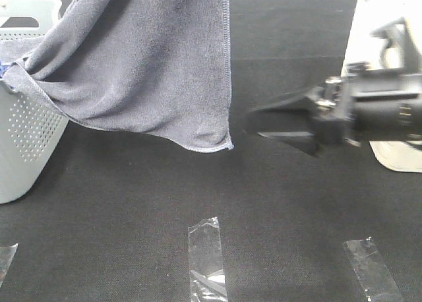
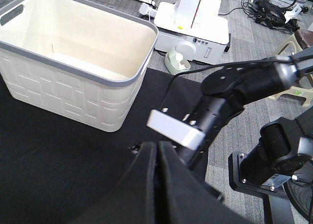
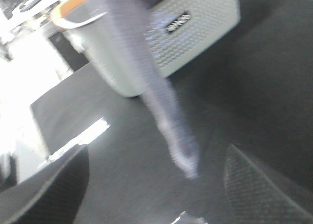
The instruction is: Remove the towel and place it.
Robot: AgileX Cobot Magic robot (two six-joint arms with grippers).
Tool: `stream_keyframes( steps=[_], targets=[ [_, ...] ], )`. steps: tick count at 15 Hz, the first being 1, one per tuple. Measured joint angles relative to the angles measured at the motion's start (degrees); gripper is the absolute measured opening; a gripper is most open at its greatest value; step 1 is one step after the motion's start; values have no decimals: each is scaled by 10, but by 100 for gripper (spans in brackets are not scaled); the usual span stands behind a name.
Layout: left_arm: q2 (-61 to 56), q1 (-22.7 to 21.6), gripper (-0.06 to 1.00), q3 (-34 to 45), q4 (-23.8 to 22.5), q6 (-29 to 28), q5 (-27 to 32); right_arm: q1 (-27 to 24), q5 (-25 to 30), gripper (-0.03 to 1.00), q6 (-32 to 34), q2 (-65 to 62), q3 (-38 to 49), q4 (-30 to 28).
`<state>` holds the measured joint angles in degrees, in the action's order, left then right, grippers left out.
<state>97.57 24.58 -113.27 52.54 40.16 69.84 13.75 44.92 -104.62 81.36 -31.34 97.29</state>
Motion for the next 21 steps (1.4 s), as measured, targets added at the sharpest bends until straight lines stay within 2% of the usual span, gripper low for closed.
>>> stream_keyframes(
  steps=[2,4,8,12,14,16,18,21],
  targets=[
    [0,0,0,0,3,0,0,2,10,72,-18,52,-16,18],
    [0,0,0,0,3,0,0,3,54,72,-32,95,-30,24],
    [0,0,0,0,3,0,0,9,78,72,-51,141,-44,24],
    [0,0,0,0,3,0,0,31,80,72,-62,172,-76,25],
    [0,0,0,0,5,0,0,49,61,72,-67,175,-85,26],
    [0,0,0,0,5,0,0,49,39,66,-68,178,-87,26],
    [0,0,0,0,6,0,0,49,36,52,-74,178,-87,26],
    [0,0,0,0,6,0,0,49,36,37,-89,178,-87,26]
  ],
)
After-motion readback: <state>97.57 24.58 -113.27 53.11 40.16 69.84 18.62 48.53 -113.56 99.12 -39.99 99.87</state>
